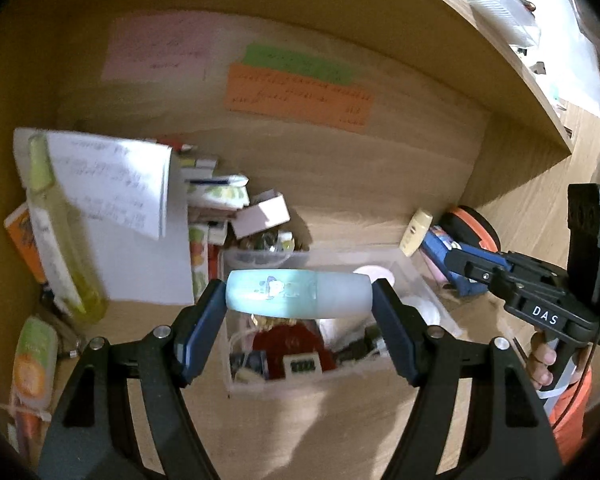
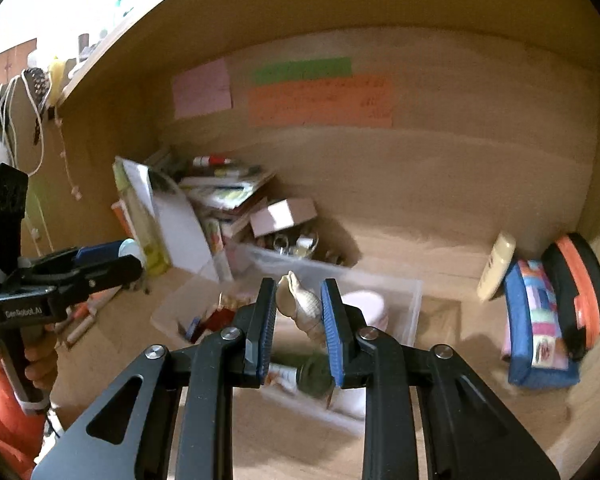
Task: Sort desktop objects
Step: 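Carry the mint-green tube and seashell into the clear box and release both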
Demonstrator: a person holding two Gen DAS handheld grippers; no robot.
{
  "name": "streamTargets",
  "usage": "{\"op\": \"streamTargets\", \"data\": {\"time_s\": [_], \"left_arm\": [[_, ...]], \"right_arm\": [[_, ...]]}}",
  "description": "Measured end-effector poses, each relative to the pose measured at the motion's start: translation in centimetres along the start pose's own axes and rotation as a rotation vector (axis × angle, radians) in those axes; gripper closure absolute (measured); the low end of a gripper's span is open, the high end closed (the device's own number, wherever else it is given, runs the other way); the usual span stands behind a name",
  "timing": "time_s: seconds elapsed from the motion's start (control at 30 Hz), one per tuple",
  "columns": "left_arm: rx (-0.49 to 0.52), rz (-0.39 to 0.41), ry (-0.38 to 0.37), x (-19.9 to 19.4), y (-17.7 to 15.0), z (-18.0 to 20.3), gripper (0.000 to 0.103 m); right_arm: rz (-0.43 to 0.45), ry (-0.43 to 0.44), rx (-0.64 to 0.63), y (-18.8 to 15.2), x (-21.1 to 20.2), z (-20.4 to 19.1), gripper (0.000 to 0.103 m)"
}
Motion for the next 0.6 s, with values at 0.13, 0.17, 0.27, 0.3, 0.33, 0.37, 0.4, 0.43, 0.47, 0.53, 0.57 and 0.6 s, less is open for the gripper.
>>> {"op": "streamTargets", "data": {"time_s": [0.13, 0.17, 0.27, 0.3, 0.33, 0.37, 0.4, 0.43, 0.47, 0.53, 0.57, 0.6], "left_arm": [[0.004, -0.017, 0.011, 1.7, 0.8, -0.1, 0.030], [0.006, -0.021, 0.011, 2.0, 0.8, -0.1, 0.030], [0.002, -0.028, 0.051, 3.7, 1.1, -0.6, 0.030], [0.001, -0.034, 0.052, 4.3, 1.1, -0.7, 0.030], [-0.005, -0.047, 0.045, 5.0, 1.0, -0.8, 0.030], [-0.011, -0.063, 0.037, 5.8, 0.8, -0.9, 0.030], [-0.013, -0.074, 0.033, 6.4, 0.5, -0.9, 0.030], [-0.011, -0.089, 0.033, 7.2, 0.1, -0.9, 0.030], [-0.009, -0.107, 0.039, 7.9, -0.3, -1.0, 0.030], [-0.014, -0.137, 0.033, 9.1, -1.1, -1.2, 0.030], [-0.019, -0.147, 0.027, 9.7, -1.4, -1.3, 0.030], [-0.026, -0.159, 0.020, 10.2, -1.8, -1.3, 0.030]], "right_arm": [[0.000, -0.006, -0.001, 0.7, 1.1, -0.2, 0.082], [-0.004, -0.008, -0.002, 0.7, 1.4, -0.3, 0.082], [-0.016, -0.035, -0.002, 0.4, 2.8, 0.2, 0.082], [-0.017, -0.054, -0.003, 0.3, 3.3, 0.5, 0.082], [-0.029, -0.058, 0.002, 0.0, 3.9, 0.8, 0.082], [-0.041, -0.057, 0.010, -0.2, 4.4, 1.1, 0.082], [-0.054, -0.062, 0.016, -0.5, 5.0, 1.4, 0.082], [-0.065, -0.068, 0.019, -0.9, 5.5, 1.8, 0.082], [-0.072, -0.074, 0.020, -1.2, 5.9, 2.1, 0.082], [-0.095, -0.080, 0.023, -1.8, 6.8, 2.6, 0.082], [-0.104, -0.075, 0.027, -2.1, 7.1, 2.8, 0.082], [-0.116, -0.069, 0.034, -2.4, 7.4, 3.0, 0.082]]}}
Point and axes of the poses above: each gripper's, at about its wrist camera, not at the fingertips, and x roughly the way its jaws point, z to its right, y to its top, the point moved 8 cm from there along x, roughly the way its jaws point, and after that the axes turned 12 degrees about x, right-handed, at the moved point
